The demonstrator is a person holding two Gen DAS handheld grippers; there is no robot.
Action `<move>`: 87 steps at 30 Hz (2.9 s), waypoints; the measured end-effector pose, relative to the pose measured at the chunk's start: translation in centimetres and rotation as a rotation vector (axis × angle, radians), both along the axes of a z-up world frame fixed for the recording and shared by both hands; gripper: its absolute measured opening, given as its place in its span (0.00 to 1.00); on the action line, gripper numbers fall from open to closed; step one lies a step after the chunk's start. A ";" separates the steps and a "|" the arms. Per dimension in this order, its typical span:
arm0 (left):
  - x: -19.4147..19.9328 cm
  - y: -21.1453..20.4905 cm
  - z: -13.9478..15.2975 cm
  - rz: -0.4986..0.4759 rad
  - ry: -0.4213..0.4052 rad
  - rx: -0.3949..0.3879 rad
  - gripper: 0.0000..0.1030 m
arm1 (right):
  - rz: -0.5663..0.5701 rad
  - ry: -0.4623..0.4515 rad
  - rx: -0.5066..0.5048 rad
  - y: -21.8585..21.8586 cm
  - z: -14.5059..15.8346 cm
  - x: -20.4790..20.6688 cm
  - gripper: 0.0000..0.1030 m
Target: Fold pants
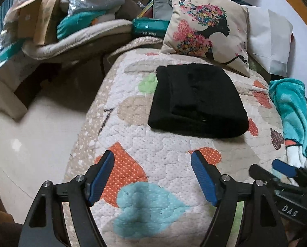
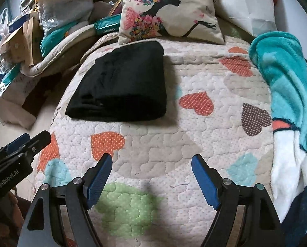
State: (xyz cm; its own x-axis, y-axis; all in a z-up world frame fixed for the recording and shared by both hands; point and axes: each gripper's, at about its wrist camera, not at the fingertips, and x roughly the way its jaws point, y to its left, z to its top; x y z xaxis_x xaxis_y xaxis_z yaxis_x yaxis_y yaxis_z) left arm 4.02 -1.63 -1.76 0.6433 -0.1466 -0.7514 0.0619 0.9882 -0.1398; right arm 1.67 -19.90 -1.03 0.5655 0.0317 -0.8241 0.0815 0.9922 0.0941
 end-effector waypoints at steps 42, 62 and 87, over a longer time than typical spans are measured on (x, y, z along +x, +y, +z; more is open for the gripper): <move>-0.7 -1.0 0.6 -0.038 -0.033 0.014 0.74 | -0.004 -0.014 -0.007 0.6 0.0 -0.1 0.84; -0.6 -0.9 0.4 -0.040 -0.022 0.005 0.74 | 0.003 -0.004 -0.008 0.2 -0.3 0.1 0.85; -0.3 -0.7 -0.1 -0.038 0.007 -0.012 0.74 | -0.001 0.010 -0.006 0.3 -0.5 0.2 0.85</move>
State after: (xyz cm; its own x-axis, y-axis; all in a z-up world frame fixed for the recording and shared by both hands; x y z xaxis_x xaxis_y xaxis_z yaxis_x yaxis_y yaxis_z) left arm 3.75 -2.36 -1.81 0.6317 -0.1797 -0.7541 0.0985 0.9835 -0.1518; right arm 1.88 -19.62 -1.54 0.5572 0.0268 -0.8300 0.0830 0.9927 0.0878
